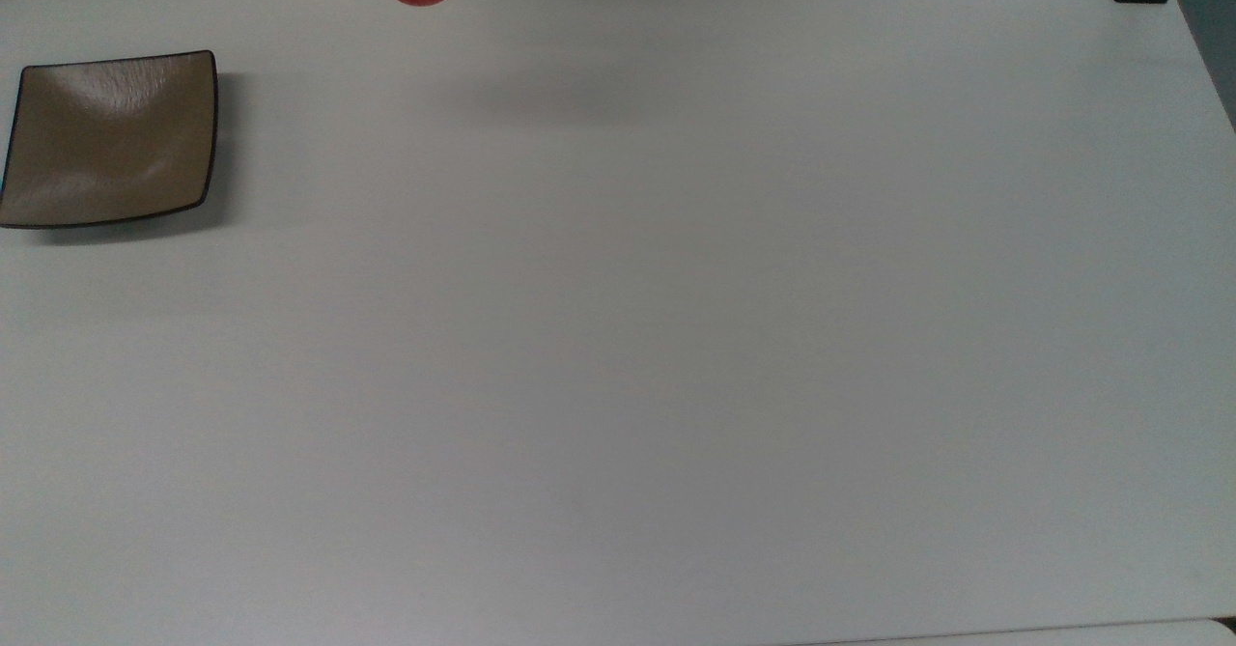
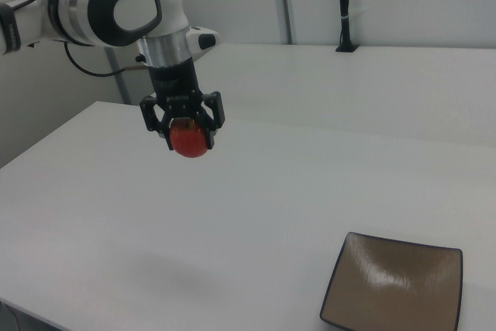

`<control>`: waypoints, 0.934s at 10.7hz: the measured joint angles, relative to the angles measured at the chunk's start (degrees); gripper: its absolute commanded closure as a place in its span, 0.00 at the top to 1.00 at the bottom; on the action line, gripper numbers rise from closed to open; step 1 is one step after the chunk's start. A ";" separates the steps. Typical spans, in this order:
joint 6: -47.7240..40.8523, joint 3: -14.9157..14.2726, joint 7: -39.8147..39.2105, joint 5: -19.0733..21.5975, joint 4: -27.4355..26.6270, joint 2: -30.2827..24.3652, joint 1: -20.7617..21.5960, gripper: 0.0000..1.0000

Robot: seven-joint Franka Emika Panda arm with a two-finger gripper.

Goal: Apples placed on a ceramic plate
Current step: 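Lift the apple and carry it over the brown plate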

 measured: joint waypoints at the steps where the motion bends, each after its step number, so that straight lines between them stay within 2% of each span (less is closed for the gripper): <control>1: 0.00 -0.14 -0.03 0.10 0.43 0.08 -0.30 0.29; 4: 0.00 -0.81 -5.72 0.03 4.14 2.35 -2.86 0.30; 7: 0.60 -4.22 -16.17 -0.05 8.87 8.43 -9.01 0.31; 10: 9.01 -7.39 -23.19 -0.04 10.36 15.47 -14.39 0.31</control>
